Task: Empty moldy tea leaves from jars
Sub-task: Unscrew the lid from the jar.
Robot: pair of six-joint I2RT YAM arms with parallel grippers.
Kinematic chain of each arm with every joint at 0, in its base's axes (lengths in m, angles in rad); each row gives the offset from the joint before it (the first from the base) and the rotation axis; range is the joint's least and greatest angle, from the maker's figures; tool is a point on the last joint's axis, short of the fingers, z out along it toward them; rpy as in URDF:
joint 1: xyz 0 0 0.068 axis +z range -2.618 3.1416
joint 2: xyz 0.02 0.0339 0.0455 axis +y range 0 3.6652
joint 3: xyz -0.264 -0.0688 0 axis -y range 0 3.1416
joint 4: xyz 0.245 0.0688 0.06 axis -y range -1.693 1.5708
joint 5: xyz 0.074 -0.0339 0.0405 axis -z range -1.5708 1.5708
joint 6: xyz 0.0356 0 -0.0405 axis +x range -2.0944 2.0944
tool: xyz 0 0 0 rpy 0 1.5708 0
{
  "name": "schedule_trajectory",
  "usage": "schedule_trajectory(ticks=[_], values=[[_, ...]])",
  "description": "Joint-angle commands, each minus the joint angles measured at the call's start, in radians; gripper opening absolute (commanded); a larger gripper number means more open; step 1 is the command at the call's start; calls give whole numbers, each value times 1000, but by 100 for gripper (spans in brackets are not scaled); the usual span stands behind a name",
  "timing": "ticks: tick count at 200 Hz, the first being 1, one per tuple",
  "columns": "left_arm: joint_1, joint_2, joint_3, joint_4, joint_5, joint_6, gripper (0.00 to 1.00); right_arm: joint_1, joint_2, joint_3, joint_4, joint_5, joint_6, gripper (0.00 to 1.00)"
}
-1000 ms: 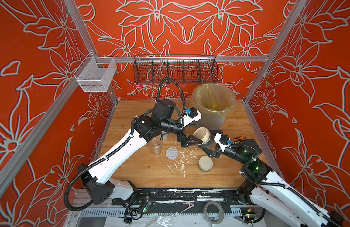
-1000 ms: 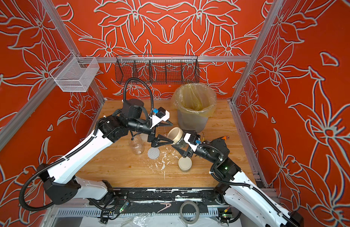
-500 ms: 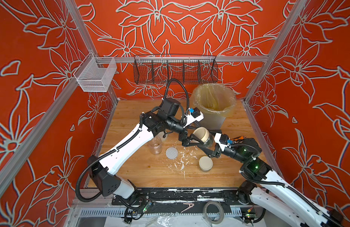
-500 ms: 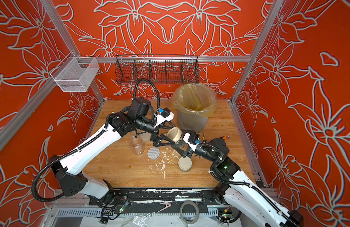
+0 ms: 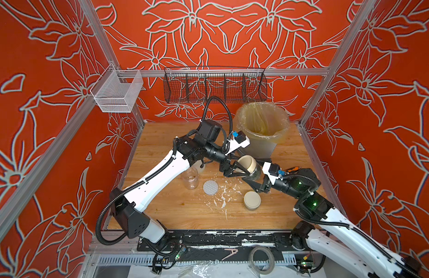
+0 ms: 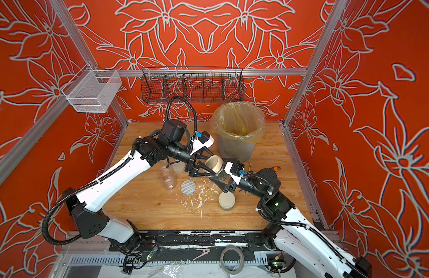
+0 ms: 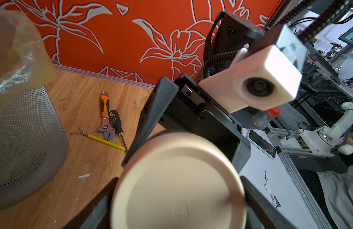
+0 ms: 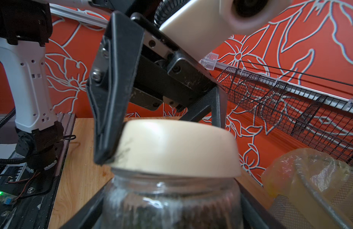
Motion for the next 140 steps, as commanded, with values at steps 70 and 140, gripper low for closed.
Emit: schedule_trajectory(ticks=[70, 140], values=[[6, 52, 103, 16, -285, -684, 49, 2, 67, 41, 76, 296, -350, 27], [6, 51, 134, -71, -493, -972, 46, 1, 110, 37, 132, 344, -405, 27]])
